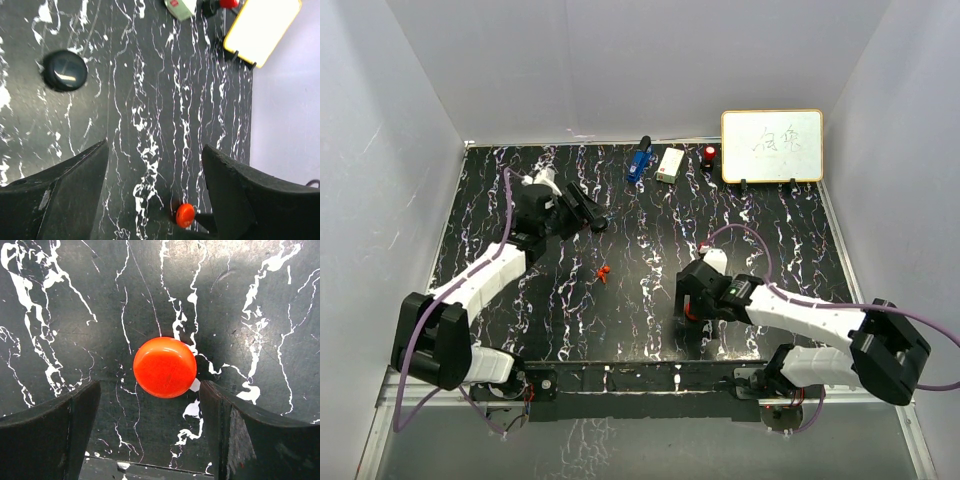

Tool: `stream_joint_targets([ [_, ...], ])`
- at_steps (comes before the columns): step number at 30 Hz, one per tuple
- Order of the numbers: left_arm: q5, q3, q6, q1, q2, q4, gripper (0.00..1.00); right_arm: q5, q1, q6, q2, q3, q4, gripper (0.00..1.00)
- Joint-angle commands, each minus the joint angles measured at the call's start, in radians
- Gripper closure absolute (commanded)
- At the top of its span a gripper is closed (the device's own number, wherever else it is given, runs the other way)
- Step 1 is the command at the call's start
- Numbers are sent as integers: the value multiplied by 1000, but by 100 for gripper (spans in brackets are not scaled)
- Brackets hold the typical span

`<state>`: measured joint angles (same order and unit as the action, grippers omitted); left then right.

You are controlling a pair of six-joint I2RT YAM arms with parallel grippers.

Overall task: Insert the wireless bluetooth earbuds into the charging case
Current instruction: Pick up the charging case at the center of the board.

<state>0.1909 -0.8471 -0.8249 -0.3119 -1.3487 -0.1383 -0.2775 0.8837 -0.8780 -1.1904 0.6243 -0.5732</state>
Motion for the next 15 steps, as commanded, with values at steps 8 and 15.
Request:
stream_joint_targets([
  [8,-1,58,-33,-86,76,-6,26,-65,8,-3,-113,40,24,23],
  [15,-3,78,-31,-93,110,5,26,-63,17,0,-160,54,50,36],
])
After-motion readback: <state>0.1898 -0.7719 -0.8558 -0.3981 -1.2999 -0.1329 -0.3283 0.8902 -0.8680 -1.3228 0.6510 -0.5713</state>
